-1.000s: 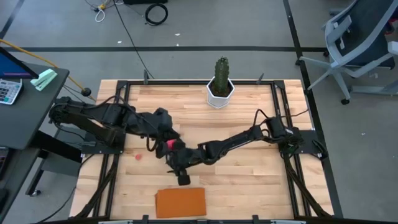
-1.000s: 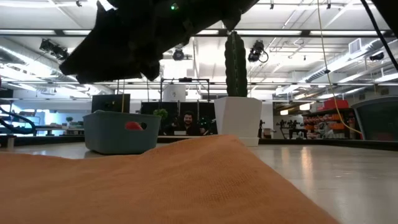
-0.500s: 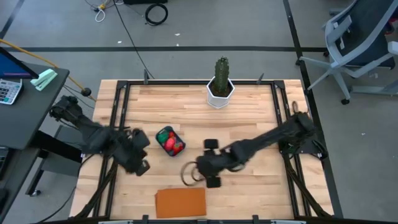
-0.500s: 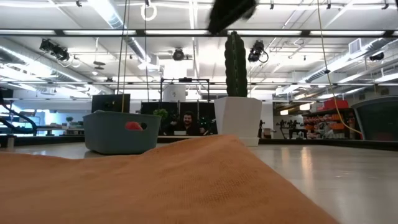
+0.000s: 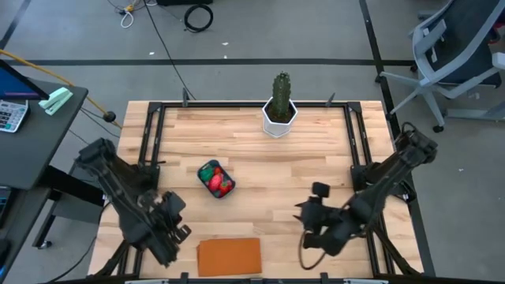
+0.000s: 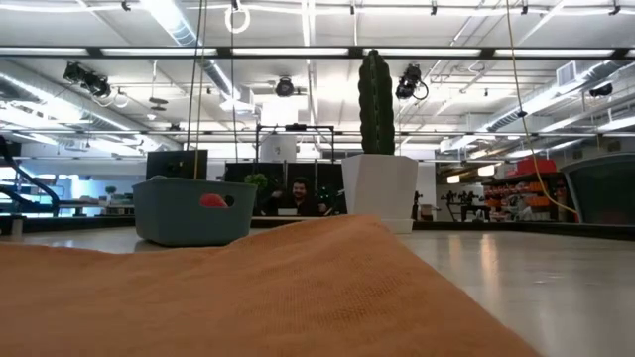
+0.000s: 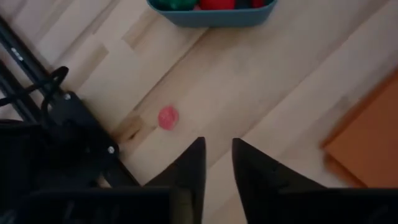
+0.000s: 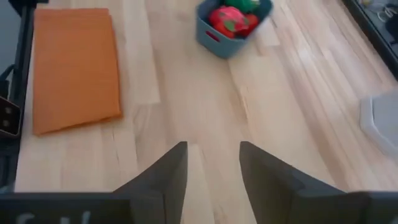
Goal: Pick and placing Produce into tupperware
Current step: Put the peach into the blue bin
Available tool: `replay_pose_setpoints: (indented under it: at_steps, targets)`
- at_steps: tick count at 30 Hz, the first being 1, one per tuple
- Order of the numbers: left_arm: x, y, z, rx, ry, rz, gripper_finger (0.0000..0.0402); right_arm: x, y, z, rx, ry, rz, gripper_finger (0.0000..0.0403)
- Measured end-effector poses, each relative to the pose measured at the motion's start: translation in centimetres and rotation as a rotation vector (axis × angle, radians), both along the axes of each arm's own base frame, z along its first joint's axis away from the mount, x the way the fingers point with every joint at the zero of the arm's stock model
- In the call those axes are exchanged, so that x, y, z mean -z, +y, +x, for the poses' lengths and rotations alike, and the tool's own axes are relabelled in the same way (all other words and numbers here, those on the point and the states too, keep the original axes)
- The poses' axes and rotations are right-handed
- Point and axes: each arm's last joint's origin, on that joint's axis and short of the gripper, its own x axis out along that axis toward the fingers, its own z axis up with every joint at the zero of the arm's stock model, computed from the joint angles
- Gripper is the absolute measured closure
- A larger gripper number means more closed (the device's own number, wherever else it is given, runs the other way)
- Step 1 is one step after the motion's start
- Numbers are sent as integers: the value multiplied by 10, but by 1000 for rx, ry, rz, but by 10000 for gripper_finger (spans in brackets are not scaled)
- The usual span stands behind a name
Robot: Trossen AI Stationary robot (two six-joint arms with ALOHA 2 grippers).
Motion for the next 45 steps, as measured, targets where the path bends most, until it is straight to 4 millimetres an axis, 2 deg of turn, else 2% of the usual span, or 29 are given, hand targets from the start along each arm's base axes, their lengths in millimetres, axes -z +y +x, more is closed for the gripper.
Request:
replay_pose_setpoints:
  at_steps: [6,10,13,19,25,31,39,45]
  targets:
    - [23,-6,17,-27,62,72,241,9,-8,-28,89,-43,100,250]
    - [28,-3,24,-85,66,77,191,7,-15,-34,105,-61,113,249]
    - [31,5,22,-120,76,82,170,3,-18,-35,114,-85,113,250]
    - [49,30,-4,-217,184,13,167,1,-19,-36,82,-92,52,250]
    - [79,51,-23,-199,61,-160,172,0,-27,-30,87,-83,19,249]
    - [103,77,-46,-243,78,-126,172,0,-38,-22,112,-72,-7,250]
    - [134,80,-48,-200,-10,-246,173,0,-44,-17,139,-71,-9,251]
    - [146,88,-53,-222,9,-219,173,0,-44,-17,139,-71,-9,251]
